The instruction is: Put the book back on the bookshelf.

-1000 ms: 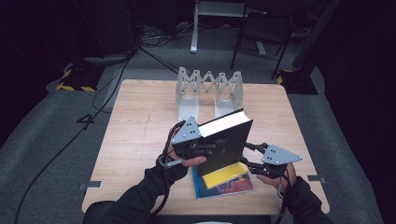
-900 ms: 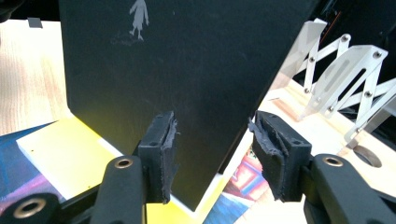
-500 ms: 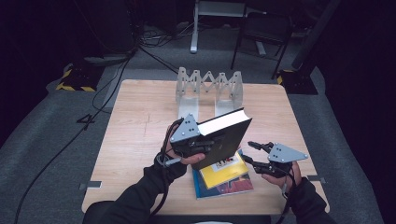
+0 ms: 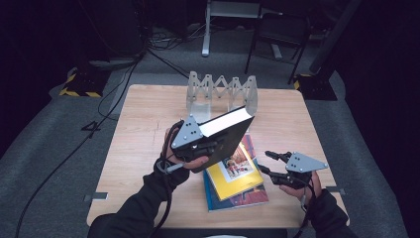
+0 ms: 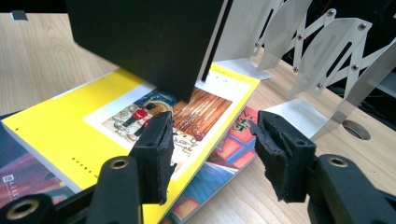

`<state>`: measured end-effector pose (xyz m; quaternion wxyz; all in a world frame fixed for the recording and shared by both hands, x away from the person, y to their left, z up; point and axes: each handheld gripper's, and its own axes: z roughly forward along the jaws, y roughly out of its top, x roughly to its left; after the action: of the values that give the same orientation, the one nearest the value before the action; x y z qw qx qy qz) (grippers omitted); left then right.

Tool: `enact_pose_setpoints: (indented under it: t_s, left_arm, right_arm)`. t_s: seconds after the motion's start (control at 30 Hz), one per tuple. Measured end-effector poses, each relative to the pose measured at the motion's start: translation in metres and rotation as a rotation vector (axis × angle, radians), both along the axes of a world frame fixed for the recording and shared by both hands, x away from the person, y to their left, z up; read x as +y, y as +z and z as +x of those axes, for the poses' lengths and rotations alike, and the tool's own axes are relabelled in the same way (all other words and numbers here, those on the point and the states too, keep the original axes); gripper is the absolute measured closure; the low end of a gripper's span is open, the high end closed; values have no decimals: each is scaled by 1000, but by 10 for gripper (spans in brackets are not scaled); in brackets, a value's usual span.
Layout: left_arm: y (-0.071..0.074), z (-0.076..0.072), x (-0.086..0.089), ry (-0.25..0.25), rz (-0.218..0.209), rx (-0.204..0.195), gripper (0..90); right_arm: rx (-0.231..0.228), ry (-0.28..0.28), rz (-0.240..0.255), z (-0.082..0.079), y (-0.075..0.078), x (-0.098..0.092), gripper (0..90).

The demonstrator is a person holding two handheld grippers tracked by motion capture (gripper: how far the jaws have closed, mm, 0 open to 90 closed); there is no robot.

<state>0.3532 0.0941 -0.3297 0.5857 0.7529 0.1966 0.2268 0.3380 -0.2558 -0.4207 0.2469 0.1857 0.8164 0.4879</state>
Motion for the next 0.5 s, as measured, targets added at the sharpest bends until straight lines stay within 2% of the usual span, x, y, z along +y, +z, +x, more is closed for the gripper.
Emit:
enact_pose_setpoints:
  t_s: [0.1, 0.27, 0.33, 0.5]
  left_arm:
    - [3, 2, 10, 34, 6, -5, 519]
    - [7, 7, 31, 96, -28, -2, 520]
    - [8, 7, 35, 107, -29, -5, 520]
    - [12, 15, 54, 181, -34, -1, 520]
  right_arm:
    - [4, 5, -2, 0, 0, 1, 473]
    - [9, 9, -4, 0, -1, 2, 472]
    - [14, 12, -4, 0, -1, 2, 471]
    - [19, 19, -12, -1, -3, 4, 467]
